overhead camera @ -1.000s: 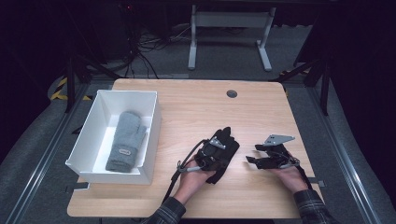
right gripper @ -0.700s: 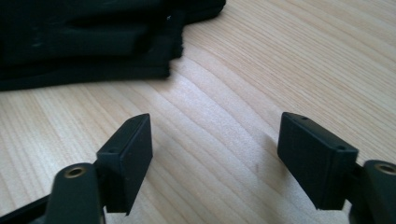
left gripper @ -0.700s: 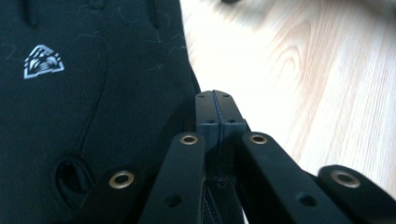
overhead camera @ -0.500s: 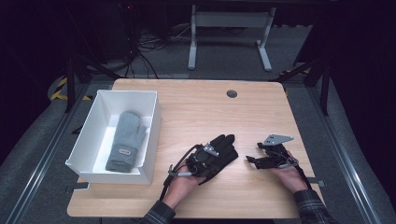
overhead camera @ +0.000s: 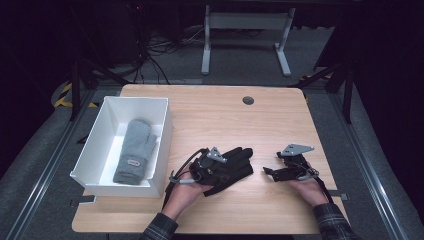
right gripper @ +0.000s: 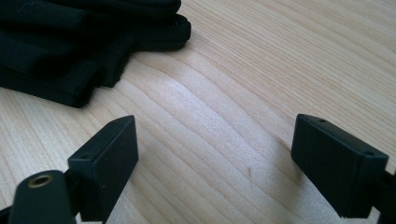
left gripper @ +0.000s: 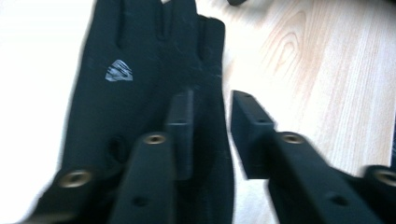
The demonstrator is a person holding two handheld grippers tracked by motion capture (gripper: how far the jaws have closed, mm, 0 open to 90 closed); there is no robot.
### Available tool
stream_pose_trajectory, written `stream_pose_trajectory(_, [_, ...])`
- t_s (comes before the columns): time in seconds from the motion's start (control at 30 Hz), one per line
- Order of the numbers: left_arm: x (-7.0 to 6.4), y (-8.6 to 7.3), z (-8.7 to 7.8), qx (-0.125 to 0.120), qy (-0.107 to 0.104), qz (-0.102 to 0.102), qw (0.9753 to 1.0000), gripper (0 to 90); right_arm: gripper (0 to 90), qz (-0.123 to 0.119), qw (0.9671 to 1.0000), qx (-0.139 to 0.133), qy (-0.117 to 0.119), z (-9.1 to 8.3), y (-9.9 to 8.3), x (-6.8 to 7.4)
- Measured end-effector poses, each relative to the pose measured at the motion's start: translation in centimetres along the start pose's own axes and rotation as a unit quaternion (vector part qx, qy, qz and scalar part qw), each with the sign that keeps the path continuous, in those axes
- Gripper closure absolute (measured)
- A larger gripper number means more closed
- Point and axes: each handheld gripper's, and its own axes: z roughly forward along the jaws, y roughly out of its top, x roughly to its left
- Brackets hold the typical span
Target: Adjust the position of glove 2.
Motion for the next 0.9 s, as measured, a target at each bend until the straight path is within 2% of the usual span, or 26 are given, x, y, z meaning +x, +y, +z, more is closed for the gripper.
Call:
stream_pose_trajectory(0.07, [0.5, 0.3, -0.2, -0.002, 0.008, 0.010, 0.9999, 56.2, 14.9, 0.000, 1.0000, 0.000, 0.000, 0.0, 0.0, 0.0])
stream_pose_trajectory(0.1, [0.9, 0.5, -0.3, -0.003, 0.016, 0.017, 0.9997, 47.7, 14.9, 0.001, 1.0000, 0.000, 0.000, 0.0, 0.0, 0.0])
stream_pose_trajectory(0.17, [1.2, 0.6, -0.3, -0.002, 0.017, 0.021, 0.9996, 46.0, 14.9, 0.001, 1.0000, 0.000, 0.000, 0.0, 0.0, 0.0])
stream_pose_trajectory(0.3, [2.0, 0.8, 0.3, -0.002, 0.032, 0.033, 0.9989, 30.5, 15.0, 0.001, 1.0000, 0.000, -0.001, 0.0, 0.0, 0.0])
stream_pose_trajectory(0.43, [2.6, 0.9, 1.3, 0.000, 0.021, 0.036, 0.9991, 19.6, 14.9, 0.001, 1.0000, 0.000, -0.001, 0.0, 0.0, 0.0])
stream_pose_trajectory(0.6, [3.1, 0.7, 2.6, 0.020, 0.027, 0.039, 0.9987, 14.6, 15.2, 0.002, 1.0000, 0.000, -0.001, 0.0, 0.0, 0.0])
stream_pose_trajectory(0.8, [3.3, 0.3, 3.6, 0.031, 0.027, 0.038, 0.9984, 13.1, 15.2, 0.002, 1.0000, 0.000, -0.001, 0.0, 0.0, 0.0])
stream_pose_trajectory(0.9, [3.2, 0.2, 3.9, 0.038, 0.029, 0.044, 0.9979, 13.0, 15.4, 0.003, 1.0000, 0.000, -0.002, 0.0, 0.0, 0.0])
